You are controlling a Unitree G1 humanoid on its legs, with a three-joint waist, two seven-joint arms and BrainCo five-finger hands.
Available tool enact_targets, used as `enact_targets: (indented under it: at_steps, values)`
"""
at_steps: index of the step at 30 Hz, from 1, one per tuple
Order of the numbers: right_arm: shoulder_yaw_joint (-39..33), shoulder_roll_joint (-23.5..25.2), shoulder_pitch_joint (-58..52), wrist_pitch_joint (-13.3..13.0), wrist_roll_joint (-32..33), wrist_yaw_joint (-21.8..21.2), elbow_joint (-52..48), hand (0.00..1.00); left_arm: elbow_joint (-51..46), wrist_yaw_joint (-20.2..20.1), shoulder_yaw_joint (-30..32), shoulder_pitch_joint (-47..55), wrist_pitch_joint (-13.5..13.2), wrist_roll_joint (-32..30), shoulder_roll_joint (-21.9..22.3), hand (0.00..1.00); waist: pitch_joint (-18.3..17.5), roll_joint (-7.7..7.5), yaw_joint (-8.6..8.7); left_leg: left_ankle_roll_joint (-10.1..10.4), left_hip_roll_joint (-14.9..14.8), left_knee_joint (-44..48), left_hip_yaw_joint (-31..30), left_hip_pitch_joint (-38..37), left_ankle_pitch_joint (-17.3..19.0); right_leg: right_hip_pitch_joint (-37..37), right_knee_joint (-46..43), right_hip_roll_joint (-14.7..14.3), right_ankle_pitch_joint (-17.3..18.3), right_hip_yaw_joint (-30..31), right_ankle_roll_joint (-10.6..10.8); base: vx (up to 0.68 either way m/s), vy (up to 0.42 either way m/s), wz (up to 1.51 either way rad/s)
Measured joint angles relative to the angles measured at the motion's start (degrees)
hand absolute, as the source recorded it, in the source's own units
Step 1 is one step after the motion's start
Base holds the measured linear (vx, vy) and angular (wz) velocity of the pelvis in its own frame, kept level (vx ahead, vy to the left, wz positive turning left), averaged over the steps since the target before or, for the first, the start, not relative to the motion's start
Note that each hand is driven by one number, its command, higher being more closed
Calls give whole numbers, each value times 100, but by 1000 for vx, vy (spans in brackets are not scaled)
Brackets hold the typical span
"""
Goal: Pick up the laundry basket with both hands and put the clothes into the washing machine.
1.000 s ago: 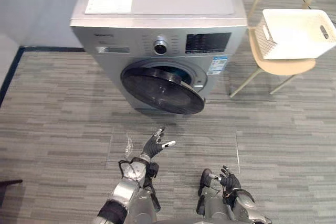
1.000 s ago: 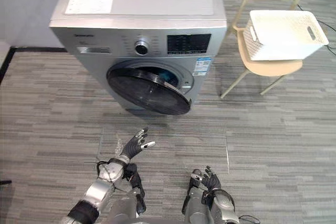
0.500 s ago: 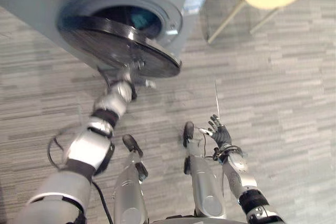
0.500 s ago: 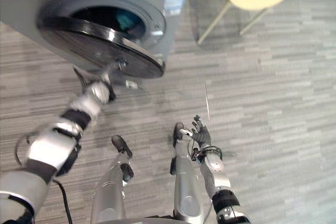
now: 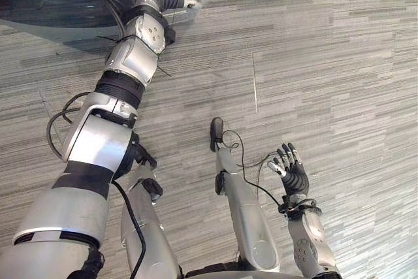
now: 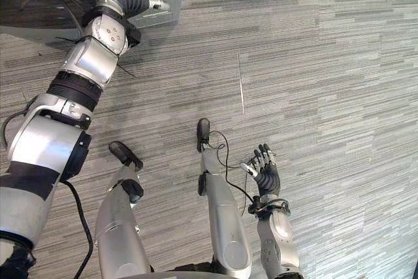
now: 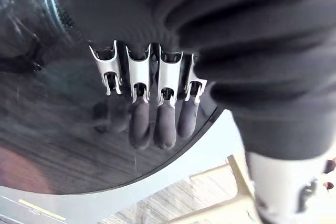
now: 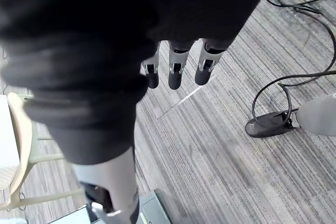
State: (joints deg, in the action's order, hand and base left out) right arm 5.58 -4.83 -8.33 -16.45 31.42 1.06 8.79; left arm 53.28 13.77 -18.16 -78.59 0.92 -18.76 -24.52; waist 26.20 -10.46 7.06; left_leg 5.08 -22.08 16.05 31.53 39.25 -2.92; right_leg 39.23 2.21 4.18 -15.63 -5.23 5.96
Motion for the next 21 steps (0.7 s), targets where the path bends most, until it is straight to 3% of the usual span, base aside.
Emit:
enact_targets:
  at_steps: [3, 5, 7, 10, 12, 13, 15, 18, 20, 21]
  values:
    - [82, 1, -1, 22, -4, -5, 5, 0, -461, 222, 846, 563, -46, 165, 230, 0, 31, 50, -6, 10, 0, -16, -62, -177, -12, -214, -7, 2, 2, -114, -1, -11, -5, 6]
    - [146, 0, -2, 26, -20, -5, 97, 0, -1022, 478, 1623, 1700, -241, 347, 450, 0, 8, 192, -62, 39, 36, -180, -157, -527, -30, -580, -10, -1, 99, -280, -77, 18, -10, 20]
    - [145, -15, -1, 32, -69, 20, 368, 0, -1388, 625, 1868, 2764, -390, 469, 753, 0, -63, 346, -254, 118, 76, -363, -286, -804, -87, -889, -42, -15, 274, -449, -249, 66, -26, 38]
    - [108, -23, 26, 85, -377, 144, 830, 0, -1559, 628, 1894, 4546, -540, 663, 1264, 0, -236, 681, -542, 167, 204, -816, -566, -1260, -342, -1207, -603, 48, 822, -851, -425, 129, -16, 73]
    - [97, -29, 34, 171, -768, 269, 1299, 0, -1580, 543, 1879, 6093, -679, 966, 1836, 0, -393, 903, -657, 58, 320, -1118, -434, -1735, -422, -1642, -1466, 410, 1585, -1494, -405, 138, 54, 155]
    - [93, -39, 32, 188, -847, 279, 1428, 0, -1594, 497, 1871, 6423, -709, 1040, 1952, 0, -469, 925, -652, 4, 321, -1101, -256, -1831, -386, -1767, -1669, 563, 1774, -1701, -378, 212, 67, 206]
    - [-56, -171, 94, 210, -1011, 303, 1861, 0, -1693, 373, 1861, 7415, -885, 1375, 2218, 0, -718, 932, -729, -270, 396, -737, 276, -1959, -418, -2210, -2265, 1189, 2334, -2368, -123, 258, 69, 199]
    - [-279, -121, 417, 337, -1171, 380, 2632, 0, -1653, 344, 1924, 8152, -1041, 1888, 2144, 0, -856, 869, -961, -483, 783, -383, -71, -1955, -61, -2942, -1989, 1496, 2292, -2898, 80, 195, 136, 112]
    - [-289, -38, 408, 409, -1182, 371, 2925, 0, -1660, 268, 2031, 8335, -1092, 2008, 2120, 0, -930, 834, -961, -523, 927, -208, -297, -1957, 130, -3282, -1906, 1607, 2266, -3150, 133, 181, 143, 95]
    - [-355, 57, 379, 512, -1198, 360, 3267, 0, -1643, 163, 2102, 8552, -1146, 2108, 2097, 0, -1041, 823, -974, -546, 1080, 125, -594, -1949, 476, -3636, -2051, 1794, 2254, -3319, 151, 182, 145, 101]
